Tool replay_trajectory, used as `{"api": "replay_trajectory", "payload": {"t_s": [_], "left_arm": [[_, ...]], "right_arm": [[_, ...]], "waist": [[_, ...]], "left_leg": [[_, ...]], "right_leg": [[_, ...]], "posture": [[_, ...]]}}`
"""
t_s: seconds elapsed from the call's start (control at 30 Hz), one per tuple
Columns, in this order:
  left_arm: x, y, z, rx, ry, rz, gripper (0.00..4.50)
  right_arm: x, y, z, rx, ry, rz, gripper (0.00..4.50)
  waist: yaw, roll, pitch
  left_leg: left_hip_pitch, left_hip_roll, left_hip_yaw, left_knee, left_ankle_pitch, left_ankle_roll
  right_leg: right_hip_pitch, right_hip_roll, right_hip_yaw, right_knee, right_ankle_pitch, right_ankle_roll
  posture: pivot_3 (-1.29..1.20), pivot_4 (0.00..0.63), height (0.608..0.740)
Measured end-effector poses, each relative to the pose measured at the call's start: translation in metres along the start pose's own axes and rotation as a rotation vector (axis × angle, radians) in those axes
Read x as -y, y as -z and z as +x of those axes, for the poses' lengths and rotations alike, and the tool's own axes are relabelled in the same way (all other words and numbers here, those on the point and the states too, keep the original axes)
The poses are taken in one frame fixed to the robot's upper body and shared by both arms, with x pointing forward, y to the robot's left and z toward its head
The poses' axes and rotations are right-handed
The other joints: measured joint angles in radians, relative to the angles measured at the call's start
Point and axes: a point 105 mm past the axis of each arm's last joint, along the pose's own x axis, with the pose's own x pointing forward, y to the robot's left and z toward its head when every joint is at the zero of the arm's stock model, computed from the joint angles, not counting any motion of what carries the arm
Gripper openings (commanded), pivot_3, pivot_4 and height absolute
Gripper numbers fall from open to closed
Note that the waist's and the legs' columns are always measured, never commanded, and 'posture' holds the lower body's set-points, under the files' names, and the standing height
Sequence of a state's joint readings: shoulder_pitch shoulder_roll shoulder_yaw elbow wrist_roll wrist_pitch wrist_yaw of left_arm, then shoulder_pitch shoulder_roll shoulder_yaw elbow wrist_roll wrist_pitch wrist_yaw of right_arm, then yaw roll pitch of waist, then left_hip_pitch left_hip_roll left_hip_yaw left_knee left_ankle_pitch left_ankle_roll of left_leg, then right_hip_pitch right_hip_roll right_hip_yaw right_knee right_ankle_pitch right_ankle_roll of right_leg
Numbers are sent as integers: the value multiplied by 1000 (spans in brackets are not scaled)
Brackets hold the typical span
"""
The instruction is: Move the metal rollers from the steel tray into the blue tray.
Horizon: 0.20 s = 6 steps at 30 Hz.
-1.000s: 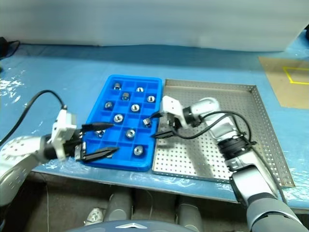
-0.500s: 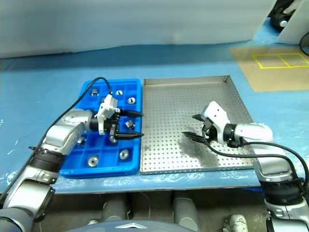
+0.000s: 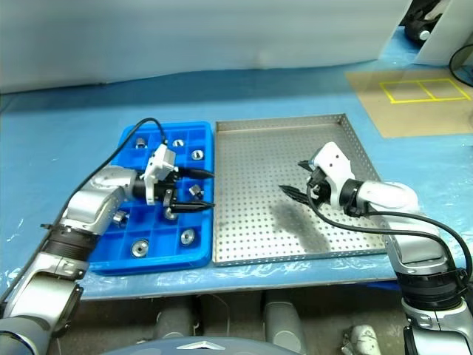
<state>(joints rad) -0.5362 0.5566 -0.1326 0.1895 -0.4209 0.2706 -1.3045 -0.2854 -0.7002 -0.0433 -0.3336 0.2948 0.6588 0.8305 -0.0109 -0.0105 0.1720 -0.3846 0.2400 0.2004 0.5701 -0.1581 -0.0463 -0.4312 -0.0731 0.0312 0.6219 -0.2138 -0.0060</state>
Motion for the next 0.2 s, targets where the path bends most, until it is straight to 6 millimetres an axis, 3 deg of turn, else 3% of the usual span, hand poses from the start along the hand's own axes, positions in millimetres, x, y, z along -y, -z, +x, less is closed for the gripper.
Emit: {"api": "replay_trajectory", "payload": {"t_s": [0.2], "left_arm": [[2, 3, -6, -1, -42, -7, 4500]], "right_arm": [[-2, -1, 9, 5, -40, -8, 3991]], "waist": [[6, 0, 0]], "left_leg": [[0, 0, 0, 1, 0, 1]], "right_leg": [[0, 0, 0, 0, 0, 0]], "posture": [[-264, 150, 740]]}}
